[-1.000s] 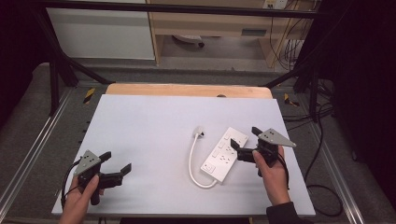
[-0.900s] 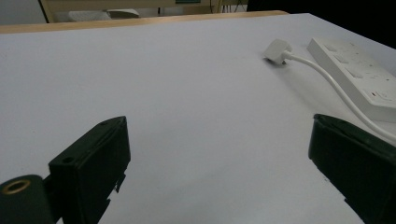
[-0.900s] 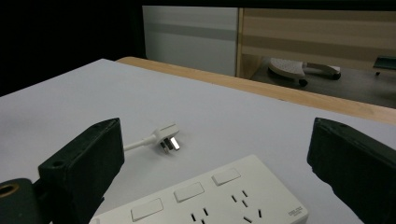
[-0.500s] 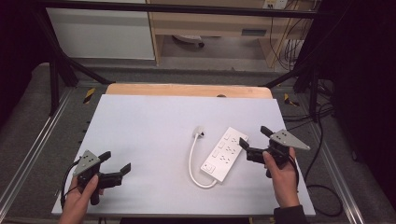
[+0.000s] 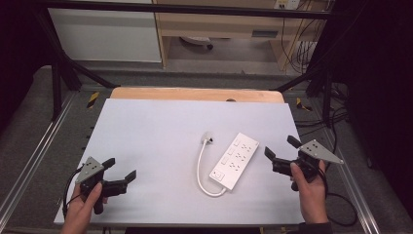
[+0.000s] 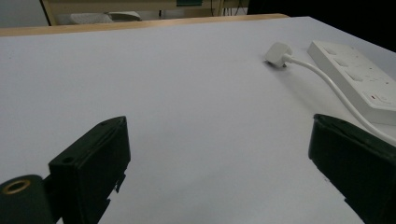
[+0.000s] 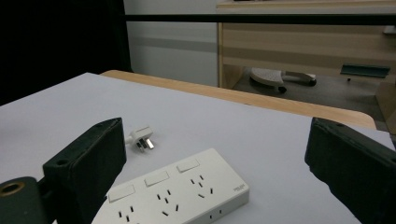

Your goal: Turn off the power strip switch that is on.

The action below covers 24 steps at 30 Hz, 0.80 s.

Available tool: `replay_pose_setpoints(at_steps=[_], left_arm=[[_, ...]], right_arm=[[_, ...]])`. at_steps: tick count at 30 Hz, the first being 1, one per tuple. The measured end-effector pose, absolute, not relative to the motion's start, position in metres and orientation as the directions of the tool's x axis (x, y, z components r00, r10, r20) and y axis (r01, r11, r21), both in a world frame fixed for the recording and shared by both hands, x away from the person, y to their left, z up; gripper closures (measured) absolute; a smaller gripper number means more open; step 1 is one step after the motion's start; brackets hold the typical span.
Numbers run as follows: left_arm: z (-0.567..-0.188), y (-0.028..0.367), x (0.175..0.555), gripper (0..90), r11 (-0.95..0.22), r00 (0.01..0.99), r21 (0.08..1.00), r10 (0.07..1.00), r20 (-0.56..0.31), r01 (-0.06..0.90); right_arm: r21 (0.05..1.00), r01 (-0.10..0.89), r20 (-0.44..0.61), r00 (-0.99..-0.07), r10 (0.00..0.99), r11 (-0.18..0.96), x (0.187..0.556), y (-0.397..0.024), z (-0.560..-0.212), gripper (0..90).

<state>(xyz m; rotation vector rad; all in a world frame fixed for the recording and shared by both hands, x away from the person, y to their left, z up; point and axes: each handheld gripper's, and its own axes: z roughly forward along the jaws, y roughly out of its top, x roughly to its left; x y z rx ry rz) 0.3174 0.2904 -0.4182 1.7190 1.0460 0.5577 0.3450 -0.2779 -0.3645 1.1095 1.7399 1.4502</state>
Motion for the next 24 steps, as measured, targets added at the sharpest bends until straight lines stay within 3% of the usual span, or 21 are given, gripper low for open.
replay_pose_setpoints(at_steps=[24], left_arm=[[-0.417,0.294,0.316,5.6,-0.106,0.506,0.919,0.855,-0.111,0.38]], right_arm=[[0.973,0.23,0.069,-0.412,0.909,0.03,0.331,-0.312,-0.378,5.2]])
